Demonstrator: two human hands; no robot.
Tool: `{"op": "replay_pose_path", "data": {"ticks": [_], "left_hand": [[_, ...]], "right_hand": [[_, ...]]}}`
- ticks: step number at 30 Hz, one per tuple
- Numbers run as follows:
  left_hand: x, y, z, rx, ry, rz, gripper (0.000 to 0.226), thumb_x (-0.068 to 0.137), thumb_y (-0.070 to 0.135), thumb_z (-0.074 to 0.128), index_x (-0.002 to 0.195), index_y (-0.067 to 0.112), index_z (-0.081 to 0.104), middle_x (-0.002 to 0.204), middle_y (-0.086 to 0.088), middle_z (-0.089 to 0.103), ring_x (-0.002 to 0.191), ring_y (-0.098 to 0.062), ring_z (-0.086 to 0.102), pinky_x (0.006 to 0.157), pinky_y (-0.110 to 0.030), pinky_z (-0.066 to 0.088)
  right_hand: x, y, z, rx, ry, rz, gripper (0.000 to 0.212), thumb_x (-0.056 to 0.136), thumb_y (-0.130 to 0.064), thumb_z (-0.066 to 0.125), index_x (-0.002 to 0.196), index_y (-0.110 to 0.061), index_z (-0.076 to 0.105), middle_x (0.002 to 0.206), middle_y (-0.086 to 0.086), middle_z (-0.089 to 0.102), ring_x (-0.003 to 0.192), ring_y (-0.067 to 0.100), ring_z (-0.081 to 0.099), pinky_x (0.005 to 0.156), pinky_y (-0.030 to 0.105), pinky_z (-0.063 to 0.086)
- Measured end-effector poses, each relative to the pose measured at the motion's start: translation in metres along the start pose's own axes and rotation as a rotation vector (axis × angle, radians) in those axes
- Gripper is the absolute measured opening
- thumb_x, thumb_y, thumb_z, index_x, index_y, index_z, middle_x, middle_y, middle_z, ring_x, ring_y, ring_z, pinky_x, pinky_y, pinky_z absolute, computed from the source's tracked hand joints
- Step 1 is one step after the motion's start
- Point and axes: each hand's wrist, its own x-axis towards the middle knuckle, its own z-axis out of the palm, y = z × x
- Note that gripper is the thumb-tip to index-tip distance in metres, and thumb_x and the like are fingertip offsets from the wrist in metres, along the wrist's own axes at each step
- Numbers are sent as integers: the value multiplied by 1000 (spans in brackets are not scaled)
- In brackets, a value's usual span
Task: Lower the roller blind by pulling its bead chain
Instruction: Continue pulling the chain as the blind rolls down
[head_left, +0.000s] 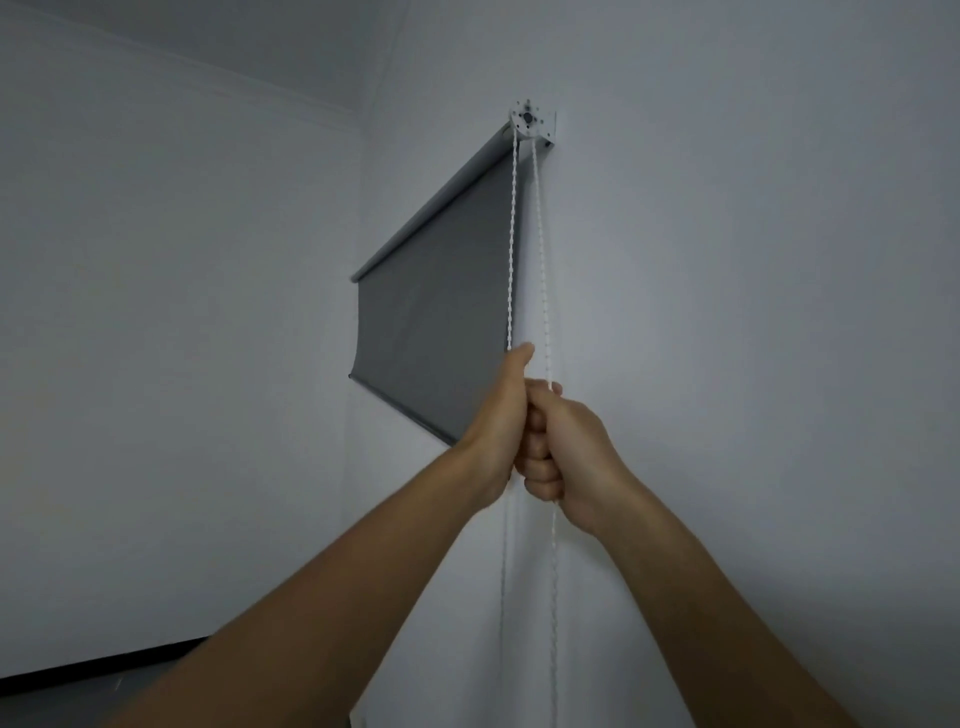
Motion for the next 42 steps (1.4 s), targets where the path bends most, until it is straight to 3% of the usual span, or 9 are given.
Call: {"op": "replay_pose_path", "data": {"ticks": [5, 10, 13, 18, 22, 28, 32, 36, 42], "left_hand": [[13, 27, -1, -26, -4, -15, 38, 86, 49, 59, 94, 11, 62, 59, 0, 62, 51, -17, 60, 51, -27, 49], [14, 38, 10, 99, 50, -14, 29, 89, 30, 54, 66, 18, 41, 44, 7, 32, 35, -12, 30, 41, -23, 29], [13, 37, 14, 86, 160, 58, 36, 91, 26, 47, 59, 20, 31, 44, 5, 30, 35, -13, 23, 40, -22, 22], [3, 26, 12, 174, 308, 146, 36, 89, 26, 46, 56, 14, 43, 48, 1, 46, 41, -15, 44, 46, -28, 37], [-11, -1, 15, 196, 253, 207, 35, 92, 26, 42, 74, 14, 70, 68, 1, 74, 55, -7, 67, 51, -26, 51], [-32, -43, 14, 275, 215, 245, 43, 99, 20, 43, 56, 18, 42, 36, 11, 39, 33, -1, 35, 39, -19, 30], [-44, -64, 13, 281, 149, 246, 49, 100, 19, 43, 52, 19, 34, 40, 13, 32, 35, -2, 31, 41, -16, 27], [-42, -57, 5, 43, 53, 28, 52, 98, 31, 40, 47, 25, 35, 46, 6, 33, 39, -7, 28, 43, -23, 27], [-31, -52, -9, -62, 8, -44, 61, 99, 58, 26, 96, 9, 62, 69, -10, 66, 64, -20, 62, 65, -33, 50]], "right_hand": [[-14, 23, -2, 20, -72, 55, 52, 96, -24, 41, 44, -25, 34, 45, -6, 25, 38, 11, 16, 41, 20, 12], [-12, 33, -2, -90, -111, -19, 54, 97, -31, 37, 43, -29, 38, 45, -6, 30, 38, 11, 21, 40, 22, 17], [-11, 27, -7, -179, -162, -34, 31, 82, -36, 37, 65, -20, 57, 52, 0, 53, 45, 14, 49, 49, 28, 37], [5, 12, -24, -32, -10, -94, 49, 86, -48, 39, 94, -10, 69, 81, 14, 73, 70, 24, 69, 62, 36, 52], [21, -11, -20, 64, -77, -62, 41, 85, -49, 48, 89, -13, 67, 82, 9, 69, 72, 19, 66, 63, 32, 54], [41, -45, -10, 172, -148, 4, 33, 92, -41, 55, 103, -10, 60, 75, 11, 69, 64, 27, 66, 61, 35, 51], [50, -50, -3, 260, -108, 37, 36, 100, -43, 49, 74, -18, 47, 57, -3, 30, 43, 12, 23, 38, 23, 20], [51, -38, 0, 226, 31, -113, 43, 102, -28, 41, 63, -24, 25, 53, -5, 19, 42, 12, 12, 34, 23, 13], [38, -27, -5, 158, 31, -181, 45, 101, -33, 42, 59, -25, 29, 47, -7, 24, 38, 11, 15, 35, 21, 15]]}}
